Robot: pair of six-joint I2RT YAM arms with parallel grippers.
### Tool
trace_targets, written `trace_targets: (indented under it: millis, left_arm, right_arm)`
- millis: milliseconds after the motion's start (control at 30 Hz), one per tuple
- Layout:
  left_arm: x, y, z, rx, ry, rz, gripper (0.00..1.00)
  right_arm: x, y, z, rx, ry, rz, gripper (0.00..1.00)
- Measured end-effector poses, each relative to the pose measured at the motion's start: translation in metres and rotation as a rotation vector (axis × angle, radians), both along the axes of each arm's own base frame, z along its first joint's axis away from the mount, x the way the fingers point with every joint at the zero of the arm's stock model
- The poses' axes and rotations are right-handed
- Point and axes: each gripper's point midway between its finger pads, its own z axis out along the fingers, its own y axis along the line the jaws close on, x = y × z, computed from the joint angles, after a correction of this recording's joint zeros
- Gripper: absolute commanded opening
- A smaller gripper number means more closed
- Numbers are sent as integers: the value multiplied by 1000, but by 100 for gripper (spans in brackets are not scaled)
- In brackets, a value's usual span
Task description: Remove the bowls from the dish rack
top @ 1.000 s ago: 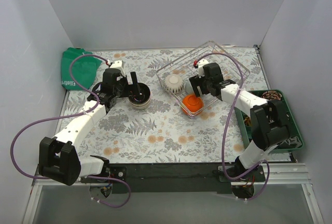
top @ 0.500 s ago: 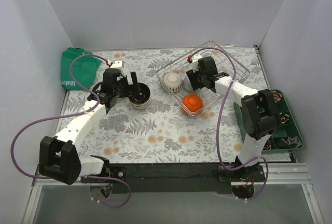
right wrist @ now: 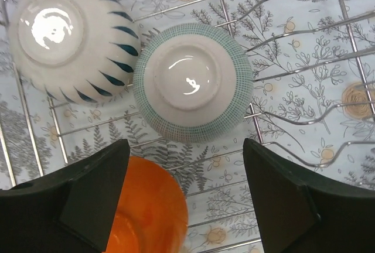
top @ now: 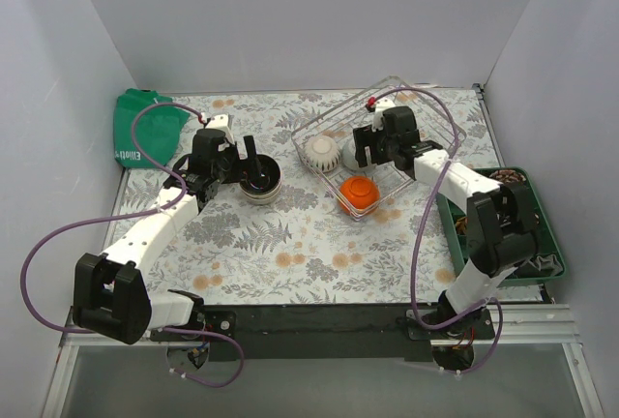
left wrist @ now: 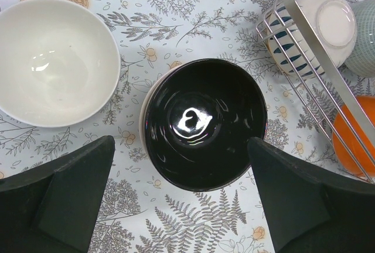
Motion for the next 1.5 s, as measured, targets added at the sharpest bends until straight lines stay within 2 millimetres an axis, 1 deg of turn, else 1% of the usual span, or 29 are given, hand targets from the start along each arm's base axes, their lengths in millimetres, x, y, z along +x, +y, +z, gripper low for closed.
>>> trace_targets:
  millis: [67, 167, 267, 500, 767, 933, 967, 1267, 1400, 1500]
  left_arm:
    - [0, 0, -1, 0, 1, -1, 98]
    - [0, 0, -2, 1, 4, -2, 98]
    - [0, 0, -2, 2, 5, 0, 98]
    - [0, 0, -2, -1, 5, -2, 98]
    - [0, -2, -2, -6, 4, -9, 98]
    - [0, -5, 0, -14, -3, -19, 98]
    - [0, -5, 0, -15, -4, -19, 98]
    - [0, -6, 0, -18, -4, -24, 98]
    - [0, -6, 0, -19, -3, -26, 98]
    - [0, -7, 0, -21, -2, -29, 98]
  right_arm:
    - [-2, -3, 10, 64, -1, -54, 95]
    - [-2, -2, 23, 168, -2, -131, 98]
    - [0, 1, 26, 270, 25, -218, 99]
    - [-3, -2, 11, 430, 112, -441, 99]
    - [6, -6, -3, 568, 166, -662, 98]
    - [7, -9, -31, 578, 222, -758, 97]
    - [8, -8, -33, 590, 229, -771, 97]
    - [19, -2, -35, 693, 267, -812, 95]
    - [23, -1, -36, 734, 275, -820, 96]
    - [23, 0, -39, 782, 277, -827, 97]
